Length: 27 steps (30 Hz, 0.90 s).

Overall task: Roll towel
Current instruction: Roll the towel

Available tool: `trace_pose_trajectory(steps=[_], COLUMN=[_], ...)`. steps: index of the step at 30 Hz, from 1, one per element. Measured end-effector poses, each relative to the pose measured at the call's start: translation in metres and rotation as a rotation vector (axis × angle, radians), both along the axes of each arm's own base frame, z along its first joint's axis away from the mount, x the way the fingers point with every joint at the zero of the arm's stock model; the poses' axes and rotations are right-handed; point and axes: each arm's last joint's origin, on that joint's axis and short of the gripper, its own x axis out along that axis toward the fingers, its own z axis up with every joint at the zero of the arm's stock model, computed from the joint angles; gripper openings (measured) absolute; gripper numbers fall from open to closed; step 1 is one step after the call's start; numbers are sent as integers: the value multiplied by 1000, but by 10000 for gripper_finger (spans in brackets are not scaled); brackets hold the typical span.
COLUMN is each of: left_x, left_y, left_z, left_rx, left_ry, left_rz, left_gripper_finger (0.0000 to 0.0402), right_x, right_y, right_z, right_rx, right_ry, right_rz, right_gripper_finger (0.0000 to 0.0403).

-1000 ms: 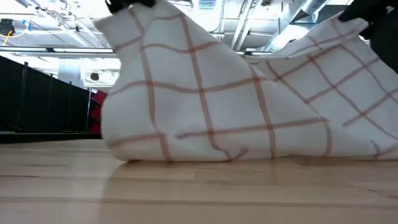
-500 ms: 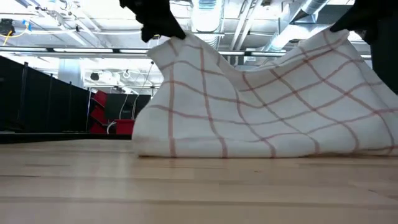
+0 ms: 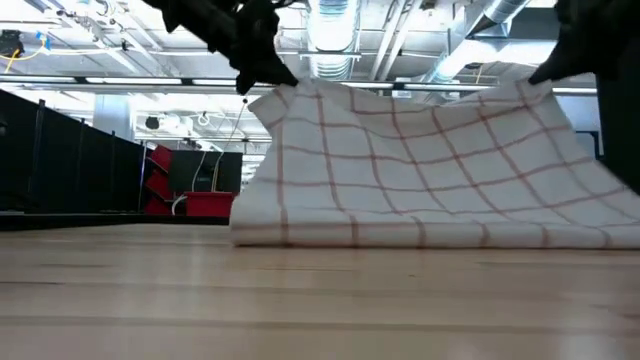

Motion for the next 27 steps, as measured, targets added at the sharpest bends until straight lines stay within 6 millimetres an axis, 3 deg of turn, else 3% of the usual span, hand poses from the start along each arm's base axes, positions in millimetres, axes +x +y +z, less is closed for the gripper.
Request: trace_pose_trajectory(steps=[5,11,22,27], left_x=[-9,-10,18,21], left_y=[15,21,40,51], left_z=[-14,-15,-60,-70], left_rx=[-40,-27,-65,-61], left_ry=[-5,-29,55,67], left_rz=[23,37,43,68], left_gripper_finger=[0,0,0,0], right_x=[3,0,5,0], right_y=[-15,-29,-76,-93], right_z=[-12,-15,-33,-39], right_rx=[-42,-32,116,180], right_ry=[40,37,113,117], right_rz=[-151,-218,-291,-309], right_gripper_finger=[0,0,0,0])
